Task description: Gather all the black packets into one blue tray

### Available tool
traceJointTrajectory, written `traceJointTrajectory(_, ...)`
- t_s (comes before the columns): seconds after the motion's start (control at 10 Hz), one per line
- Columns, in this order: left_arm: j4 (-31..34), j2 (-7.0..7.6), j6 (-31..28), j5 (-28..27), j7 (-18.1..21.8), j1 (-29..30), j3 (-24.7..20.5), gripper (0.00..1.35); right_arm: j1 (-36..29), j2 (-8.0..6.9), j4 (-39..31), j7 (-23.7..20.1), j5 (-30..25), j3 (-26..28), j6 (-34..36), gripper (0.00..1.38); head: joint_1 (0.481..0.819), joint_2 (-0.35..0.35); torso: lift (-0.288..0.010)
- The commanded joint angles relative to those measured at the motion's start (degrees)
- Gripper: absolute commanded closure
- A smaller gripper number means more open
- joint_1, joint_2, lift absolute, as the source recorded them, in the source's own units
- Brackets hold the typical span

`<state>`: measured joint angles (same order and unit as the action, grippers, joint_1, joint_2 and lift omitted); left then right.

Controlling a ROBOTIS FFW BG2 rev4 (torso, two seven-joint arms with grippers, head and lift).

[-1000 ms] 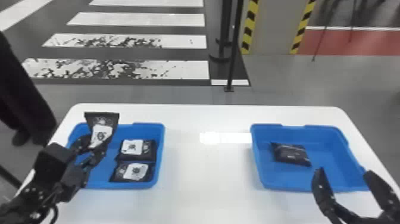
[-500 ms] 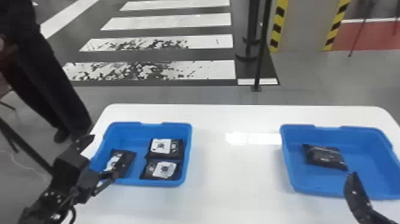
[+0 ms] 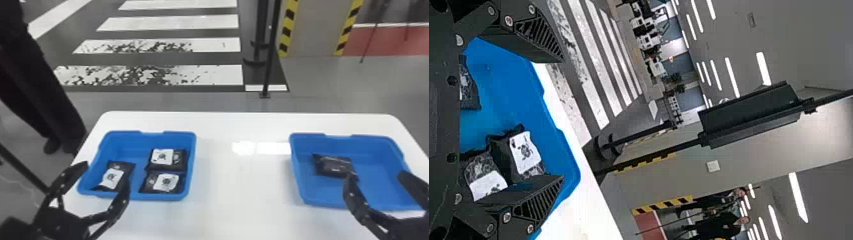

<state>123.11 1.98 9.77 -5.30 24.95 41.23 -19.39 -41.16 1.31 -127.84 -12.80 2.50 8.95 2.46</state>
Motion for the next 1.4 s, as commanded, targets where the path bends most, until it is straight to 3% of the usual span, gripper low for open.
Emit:
traceJointTrajectory(0.0, 0.0, 1.27, 3.0, 6.0, 0.0, 3.8, 1.6, 0.22, 3.3, 0.71, 0.1, -2.1, -1.1, 0.7, 6.5, 0.14, 0.695, 0.066, -0.110)
traceJointTrajectory(0.1, 0.0, 2.41, 4.2, 9.1, 0.0, 5.7, 2.9, 0.22, 6.3, 1.24, 0.9, -4.3, -1.7, 0.7, 11.6, 0.14, 0.695, 0.054, -0.110)
traceJointTrajectory(0.3, 0.0, 3.38, 4.4, 12.5, 0.0, 8.3, 5.1, 0.22, 12.3, 1.76, 3.7, -9.1, -4.8, 1.8, 20.2, 0.14, 0.695, 0.036, -0.110)
traceJointTrajectory(0.8, 0.0, 3.99, 2.9, 13.9, 0.1, 8.3, 6.4, 0.22, 30.2, 4.49, 18.5, -14.5, -9.2, 1.9, 32.3, 0.14, 0.695, -0.029, -0.110)
traceJointTrajectory(1.3, -0.3, 4.17, 1.3, 14.0, 0.4, 7.7, 6.8, 0.22, 40.9, 7.74, 31.4, -17.3, -8.9, 1.3, 40.7, 0.13, 0.695, -0.073, -0.110)
